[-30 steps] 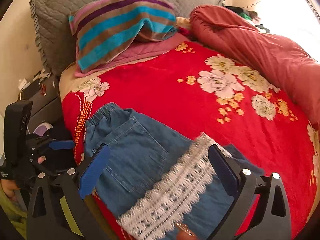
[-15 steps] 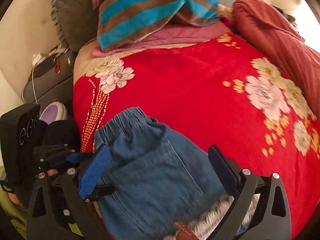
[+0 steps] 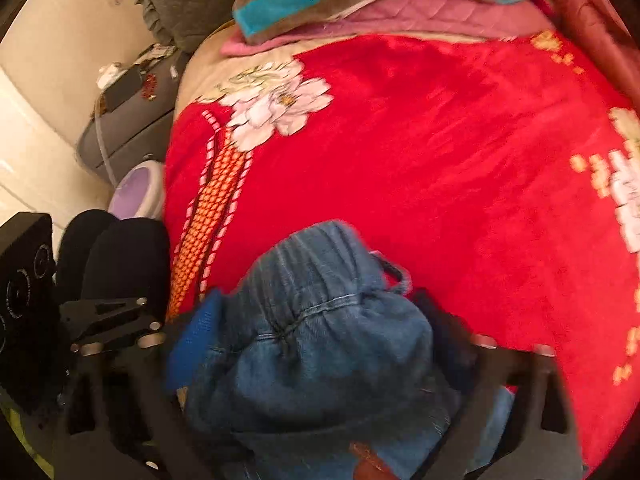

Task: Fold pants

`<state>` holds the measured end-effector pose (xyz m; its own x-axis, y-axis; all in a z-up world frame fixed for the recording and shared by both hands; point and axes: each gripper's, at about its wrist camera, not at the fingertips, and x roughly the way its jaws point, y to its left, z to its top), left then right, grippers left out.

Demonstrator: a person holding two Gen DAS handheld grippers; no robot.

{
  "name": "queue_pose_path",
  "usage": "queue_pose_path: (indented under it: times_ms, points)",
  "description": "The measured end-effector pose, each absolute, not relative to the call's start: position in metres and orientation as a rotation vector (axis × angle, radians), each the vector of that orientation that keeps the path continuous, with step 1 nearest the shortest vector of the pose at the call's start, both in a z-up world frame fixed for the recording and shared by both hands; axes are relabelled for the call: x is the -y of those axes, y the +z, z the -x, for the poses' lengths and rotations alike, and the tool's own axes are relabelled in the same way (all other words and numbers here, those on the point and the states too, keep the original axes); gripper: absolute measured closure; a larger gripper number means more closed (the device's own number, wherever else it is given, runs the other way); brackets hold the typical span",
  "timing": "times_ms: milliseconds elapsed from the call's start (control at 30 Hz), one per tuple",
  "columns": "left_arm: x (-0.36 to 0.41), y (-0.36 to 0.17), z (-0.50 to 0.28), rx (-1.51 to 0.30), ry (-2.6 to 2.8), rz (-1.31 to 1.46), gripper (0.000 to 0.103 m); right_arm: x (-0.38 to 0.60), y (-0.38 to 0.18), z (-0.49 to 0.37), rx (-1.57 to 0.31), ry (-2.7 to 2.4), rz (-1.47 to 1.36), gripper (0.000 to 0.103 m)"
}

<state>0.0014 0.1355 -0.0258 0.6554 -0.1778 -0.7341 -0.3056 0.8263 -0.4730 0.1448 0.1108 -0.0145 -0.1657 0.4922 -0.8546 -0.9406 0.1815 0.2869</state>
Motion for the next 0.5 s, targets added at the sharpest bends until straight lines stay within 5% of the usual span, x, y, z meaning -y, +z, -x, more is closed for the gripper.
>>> queue_pose_path:
  times_ms: [233, 367, 500]
  points:
    - [-0.139, -0.022, 0.000, -0.833, 0.060, 0.661, 0.032, -0.069, 0.011, -0.164, -1.064, 1.449, 0.338, 0.070]
    - [-0.134, -0.018, -0.001, -0.818, 0.048, 0.658, 0.013, -0.031, 0.035, -0.169, -1.011, 1.496, 0.202, 0.070]
    - [-0.123, -0.018, -0.012, -0.820, -0.009, 0.709, 0.010, 0.005, 0.051, -0.170, -0.961, 1.489, 0.135, 0.070]
